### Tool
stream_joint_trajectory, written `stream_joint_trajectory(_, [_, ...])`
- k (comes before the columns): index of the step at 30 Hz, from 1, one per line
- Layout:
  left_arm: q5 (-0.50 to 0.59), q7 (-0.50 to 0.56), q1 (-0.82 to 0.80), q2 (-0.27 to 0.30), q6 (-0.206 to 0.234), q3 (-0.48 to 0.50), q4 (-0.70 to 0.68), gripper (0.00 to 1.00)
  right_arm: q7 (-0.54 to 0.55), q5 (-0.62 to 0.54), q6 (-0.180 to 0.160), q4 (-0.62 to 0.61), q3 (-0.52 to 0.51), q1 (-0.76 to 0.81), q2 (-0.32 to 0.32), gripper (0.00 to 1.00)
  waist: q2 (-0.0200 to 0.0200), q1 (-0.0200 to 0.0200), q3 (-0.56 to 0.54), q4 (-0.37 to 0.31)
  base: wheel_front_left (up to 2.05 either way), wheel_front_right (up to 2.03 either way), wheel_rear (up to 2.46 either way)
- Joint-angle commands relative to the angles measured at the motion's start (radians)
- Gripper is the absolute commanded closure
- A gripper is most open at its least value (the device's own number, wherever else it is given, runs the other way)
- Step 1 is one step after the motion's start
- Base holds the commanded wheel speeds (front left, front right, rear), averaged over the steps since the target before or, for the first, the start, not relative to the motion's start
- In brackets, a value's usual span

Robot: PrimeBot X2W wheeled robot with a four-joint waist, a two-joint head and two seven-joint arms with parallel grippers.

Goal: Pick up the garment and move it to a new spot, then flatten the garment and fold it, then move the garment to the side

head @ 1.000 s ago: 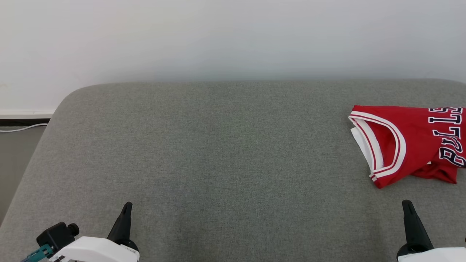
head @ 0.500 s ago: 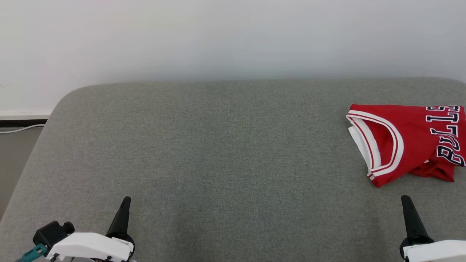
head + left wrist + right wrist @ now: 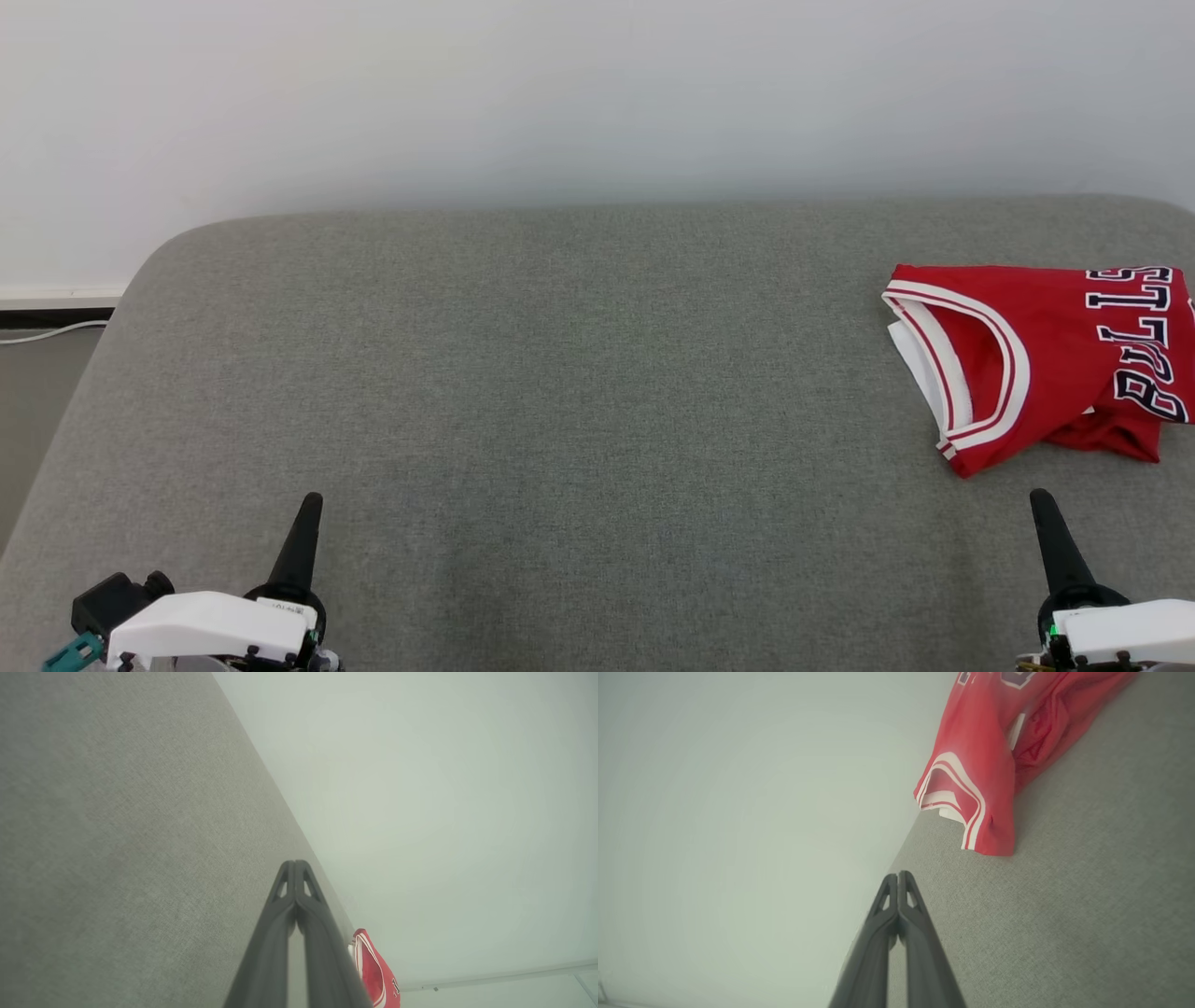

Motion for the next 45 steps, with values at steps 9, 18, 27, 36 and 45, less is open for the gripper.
stream_joint_trajectory(9, [-0.083,0.03,-0.079,-0.026,-0.051,0.088,0.004,1.0,0.03,0.139,0.0,0.004,0.01,-0.071,-0.021,1.0,0.0,0.0,0.001,-0.006,0.0,0.0,0.0])
stream_joint_trajectory(18, [-0.149,0.053,-0.091,-0.056,-0.088,0.136,0.025,1.0,0.053,0.25,0.0,0.027,0.006,-0.094,-0.022,1.0,0.0,0.0,0.003,-0.011,0.0,0.0,0.0])
stream_joint_trajectory(27, [-0.215,0.076,-0.104,-0.087,-0.125,0.184,0.046,1.0,0.076,0.361,0.0,0.049,0.003,-0.117,-0.023,1.0,0.0,0.0,0.004,-0.017,0.0,0.0,0.0])
stream_joint_trajectory(36, [-0.255,0.091,-0.112,-0.106,-0.148,0.214,0.059,1.0,0.091,0.426,0.0,0.063,-0.001,-0.132,-0.022,1.0,0.0,0.0,0.005,-0.02,0.0,0.0,0.0])
stream_joint_trajectory(45, [-0.253,0.092,-0.112,-0.107,-0.148,0.216,0.059,1.0,0.094,0.423,0.0,0.063,-0.005,-0.132,-0.019,1.0,0.0,0.0,0.005,-0.02,0.0,0.0,0.0])
